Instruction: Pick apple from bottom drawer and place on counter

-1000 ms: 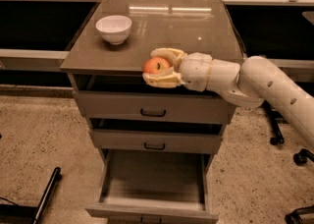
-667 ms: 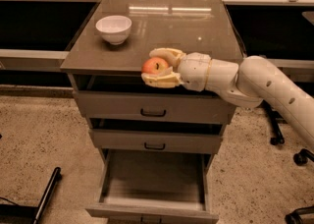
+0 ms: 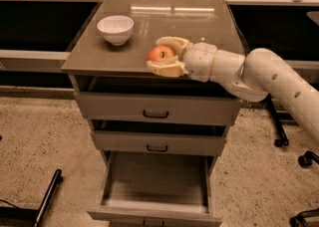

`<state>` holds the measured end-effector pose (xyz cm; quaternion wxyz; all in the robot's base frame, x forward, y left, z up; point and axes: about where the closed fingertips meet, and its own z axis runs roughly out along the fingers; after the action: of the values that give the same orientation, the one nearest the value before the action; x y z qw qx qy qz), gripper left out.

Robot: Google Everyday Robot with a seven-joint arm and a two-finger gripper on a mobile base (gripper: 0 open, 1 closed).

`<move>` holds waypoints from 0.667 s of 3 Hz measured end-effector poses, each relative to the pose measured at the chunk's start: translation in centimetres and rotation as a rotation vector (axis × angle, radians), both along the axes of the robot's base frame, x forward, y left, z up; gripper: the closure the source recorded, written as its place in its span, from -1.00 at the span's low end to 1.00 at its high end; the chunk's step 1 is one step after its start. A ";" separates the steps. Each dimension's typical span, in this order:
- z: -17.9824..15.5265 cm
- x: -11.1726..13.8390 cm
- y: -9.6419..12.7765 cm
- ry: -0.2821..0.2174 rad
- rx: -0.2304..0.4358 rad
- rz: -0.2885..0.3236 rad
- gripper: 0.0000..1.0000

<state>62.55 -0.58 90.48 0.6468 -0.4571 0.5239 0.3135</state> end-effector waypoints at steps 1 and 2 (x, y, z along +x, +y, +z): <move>1.4 3.2 -2.4 -0.002 0.016 -0.103 1.00; 2.9 6.4 -4.5 0.033 0.009 -0.197 1.00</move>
Offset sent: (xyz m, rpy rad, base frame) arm 0.1039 -0.0845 0.0406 0.0005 0.1044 -0.3297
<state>68.93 -5.13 93.38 0.6677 -0.3952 0.5756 0.2584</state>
